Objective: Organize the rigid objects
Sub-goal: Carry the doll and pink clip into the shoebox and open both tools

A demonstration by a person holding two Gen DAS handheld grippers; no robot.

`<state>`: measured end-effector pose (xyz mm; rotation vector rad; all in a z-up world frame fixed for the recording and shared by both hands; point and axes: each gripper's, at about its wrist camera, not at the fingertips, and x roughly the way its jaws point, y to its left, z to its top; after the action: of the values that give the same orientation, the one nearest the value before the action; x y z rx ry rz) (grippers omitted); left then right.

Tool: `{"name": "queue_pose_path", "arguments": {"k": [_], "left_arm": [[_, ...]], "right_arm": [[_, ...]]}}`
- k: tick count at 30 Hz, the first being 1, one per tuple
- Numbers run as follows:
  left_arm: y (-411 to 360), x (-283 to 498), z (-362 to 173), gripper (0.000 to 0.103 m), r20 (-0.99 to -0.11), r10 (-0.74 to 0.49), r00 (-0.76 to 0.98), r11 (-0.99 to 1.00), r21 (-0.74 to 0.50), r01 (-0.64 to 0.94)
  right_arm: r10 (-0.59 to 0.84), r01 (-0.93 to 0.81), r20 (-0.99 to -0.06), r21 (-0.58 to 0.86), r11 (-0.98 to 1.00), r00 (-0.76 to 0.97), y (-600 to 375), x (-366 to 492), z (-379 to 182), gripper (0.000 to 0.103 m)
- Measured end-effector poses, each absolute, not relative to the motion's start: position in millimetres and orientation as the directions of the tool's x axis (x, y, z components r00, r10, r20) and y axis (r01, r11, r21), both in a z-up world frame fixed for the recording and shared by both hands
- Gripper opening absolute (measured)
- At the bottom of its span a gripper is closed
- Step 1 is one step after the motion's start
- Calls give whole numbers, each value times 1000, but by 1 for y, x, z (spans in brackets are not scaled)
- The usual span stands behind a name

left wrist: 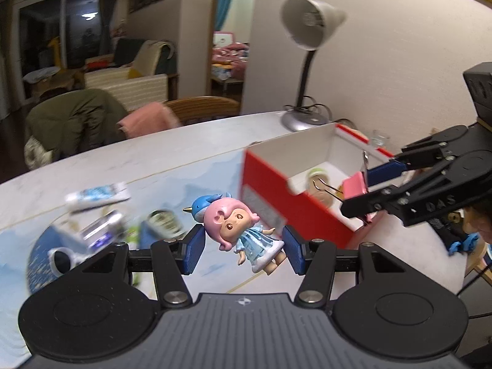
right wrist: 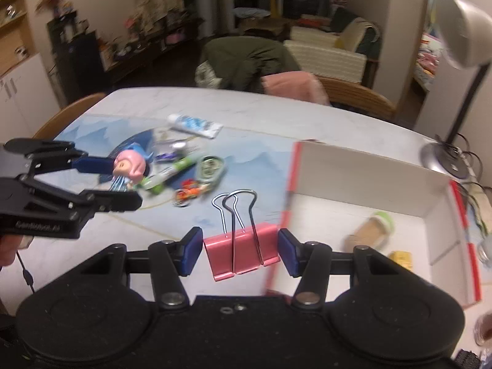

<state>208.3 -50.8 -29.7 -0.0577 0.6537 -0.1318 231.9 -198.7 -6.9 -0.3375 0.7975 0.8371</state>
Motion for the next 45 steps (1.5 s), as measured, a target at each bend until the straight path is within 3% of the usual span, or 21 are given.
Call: {"name": "queue_pose_path", "arguments": {"k": [13, 21, 33, 45], "left_arm": [[-151, 281, -28, 55, -625, -215, 751, 972, -66, 224], [-192, 327, -42, 55, -687, -225, 692, 967, -71, 244], [-226, 384, -72, 55, -786, -201, 584, 974, -99, 202], [-253, 423, -96, 55, -834, -244, 494, 958, -128, 257]], "right_arm": [[478, -669, -725, 33, 743, 495, -286, 300, -7, 53], [429, -610, -742, 34, 792, 516, -317, 346, -21, 53], [371, -598, -802, 22, 801, 469, -313, 402, -57, 53], [340, -627, -850, 14, 779, 402, -291, 431, -85, 53]]}}
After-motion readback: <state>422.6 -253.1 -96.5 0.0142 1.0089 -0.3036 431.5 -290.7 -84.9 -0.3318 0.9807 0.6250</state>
